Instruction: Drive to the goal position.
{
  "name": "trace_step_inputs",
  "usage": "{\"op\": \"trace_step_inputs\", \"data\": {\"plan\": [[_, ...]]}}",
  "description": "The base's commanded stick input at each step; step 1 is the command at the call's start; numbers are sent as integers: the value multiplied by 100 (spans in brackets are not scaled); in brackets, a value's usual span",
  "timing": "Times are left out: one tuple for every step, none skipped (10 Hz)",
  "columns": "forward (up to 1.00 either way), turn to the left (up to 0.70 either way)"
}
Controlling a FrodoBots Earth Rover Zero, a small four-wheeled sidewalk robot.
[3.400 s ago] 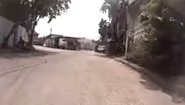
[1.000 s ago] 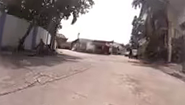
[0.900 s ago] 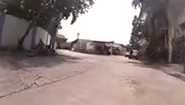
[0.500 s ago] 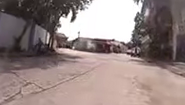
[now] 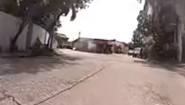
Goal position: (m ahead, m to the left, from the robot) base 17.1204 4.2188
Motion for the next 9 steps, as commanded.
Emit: {"op": "trace_step_inputs", "data": {"plan": [[100,0],[100,0],[100,0],[100,0],[100,0],[100,0],[100,0],[100,0],[100,0]]}}
